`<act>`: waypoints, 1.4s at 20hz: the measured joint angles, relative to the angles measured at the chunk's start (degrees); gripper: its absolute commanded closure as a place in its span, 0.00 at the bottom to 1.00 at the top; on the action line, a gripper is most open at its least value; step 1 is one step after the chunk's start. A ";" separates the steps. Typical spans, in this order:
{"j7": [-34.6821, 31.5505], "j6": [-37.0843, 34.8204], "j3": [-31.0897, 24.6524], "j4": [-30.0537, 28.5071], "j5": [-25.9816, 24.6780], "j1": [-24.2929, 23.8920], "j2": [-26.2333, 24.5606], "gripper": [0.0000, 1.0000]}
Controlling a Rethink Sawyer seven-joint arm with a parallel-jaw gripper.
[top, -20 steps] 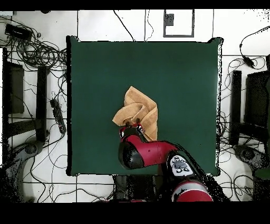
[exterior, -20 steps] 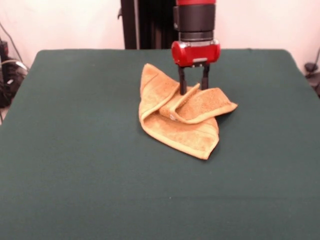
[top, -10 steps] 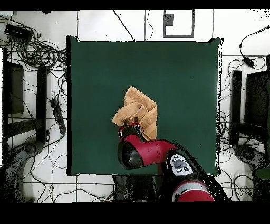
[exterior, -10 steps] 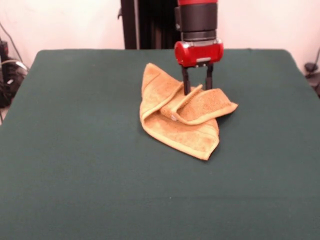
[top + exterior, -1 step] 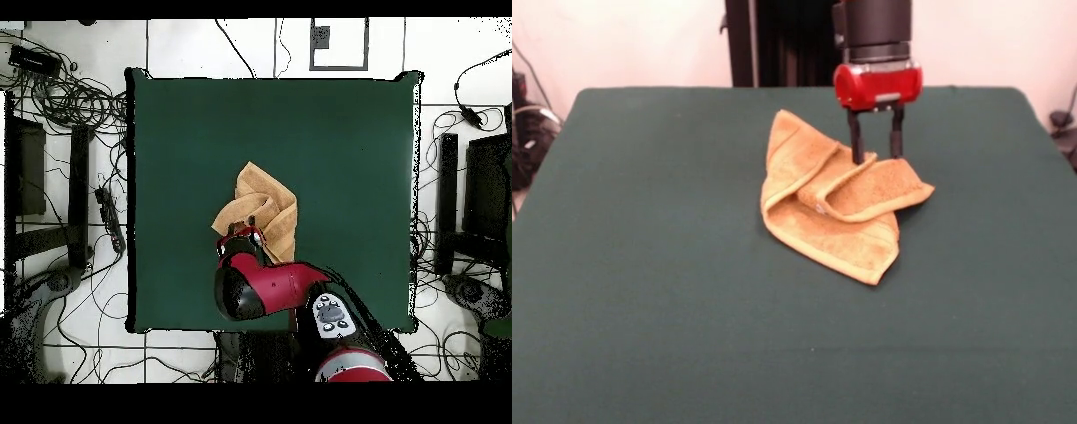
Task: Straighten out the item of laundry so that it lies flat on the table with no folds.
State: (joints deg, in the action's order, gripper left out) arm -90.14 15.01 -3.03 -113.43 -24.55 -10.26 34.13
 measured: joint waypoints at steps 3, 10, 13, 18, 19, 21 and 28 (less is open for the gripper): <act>0.00 0.00 0.05 0.00 0.00 0.74 1.63 0.00; 0.00 0.00 2.19 0.08 0.00 2.43 2.81 0.00; 0.00 -0.01 4.30 0.24 -0.01 4.10 2.00 0.00; 0.00 -0.01 6.57 0.46 0.00 5.83 0.75 0.00; 0.00 0.00 6.81 0.48 0.00 5.95 0.58 0.00; 0.00 0.00 6.98 0.64 0.02 5.91 -0.32 0.00; 0.00 0.00 6.98 0.95 0.02 5.78 -2.19 0.00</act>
State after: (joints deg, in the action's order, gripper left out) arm -90.14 15.01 3.95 -112.48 -24.53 -4.49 31.94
